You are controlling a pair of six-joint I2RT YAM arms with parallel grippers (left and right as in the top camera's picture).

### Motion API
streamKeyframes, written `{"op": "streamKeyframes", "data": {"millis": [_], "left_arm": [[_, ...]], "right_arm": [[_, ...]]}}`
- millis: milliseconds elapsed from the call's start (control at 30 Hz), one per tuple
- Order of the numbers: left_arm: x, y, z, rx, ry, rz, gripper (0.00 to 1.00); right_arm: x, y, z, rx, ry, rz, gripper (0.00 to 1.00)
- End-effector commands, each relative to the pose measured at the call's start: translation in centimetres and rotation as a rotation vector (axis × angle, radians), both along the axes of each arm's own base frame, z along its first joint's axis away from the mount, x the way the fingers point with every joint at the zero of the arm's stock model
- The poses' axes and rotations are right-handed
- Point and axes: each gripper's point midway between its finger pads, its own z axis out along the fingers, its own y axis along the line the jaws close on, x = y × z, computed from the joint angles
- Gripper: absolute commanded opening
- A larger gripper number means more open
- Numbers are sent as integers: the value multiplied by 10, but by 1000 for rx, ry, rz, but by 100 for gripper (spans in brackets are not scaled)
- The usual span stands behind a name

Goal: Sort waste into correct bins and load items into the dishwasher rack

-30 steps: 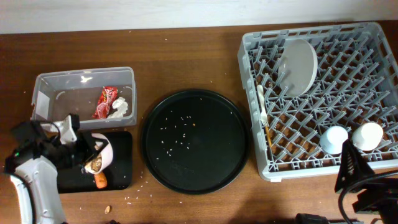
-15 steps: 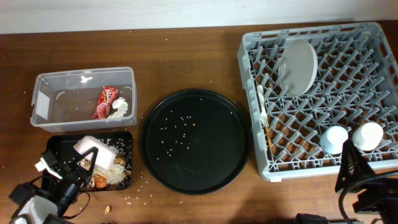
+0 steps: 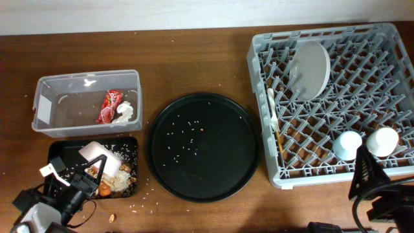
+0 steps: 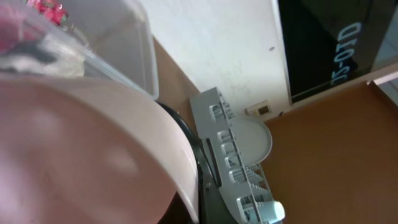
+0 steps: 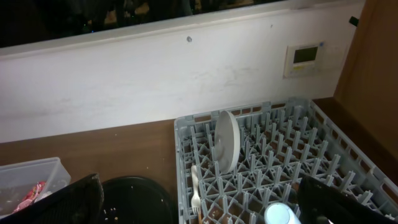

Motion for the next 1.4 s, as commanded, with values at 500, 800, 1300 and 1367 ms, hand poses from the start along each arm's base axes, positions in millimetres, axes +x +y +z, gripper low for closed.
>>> {"op": "streamKeyframes", "data": {"millis": [500,800,1300,1367], "left_arm": [[33,-127,59,139,-312,-637,0],[124,-305,142,77,-345,-559,0],[156,-529,51,-72,-230,-997,0],[153,-527,69,-115,-289,-999,0]], "right_arm": [[1,-1,1,3,-3,-4,99],[1,-1,1,2,-3,-4,99],[1,-1,1,3,-3,-4,99],[1,-1,1,2,-2,-5,99]]}}
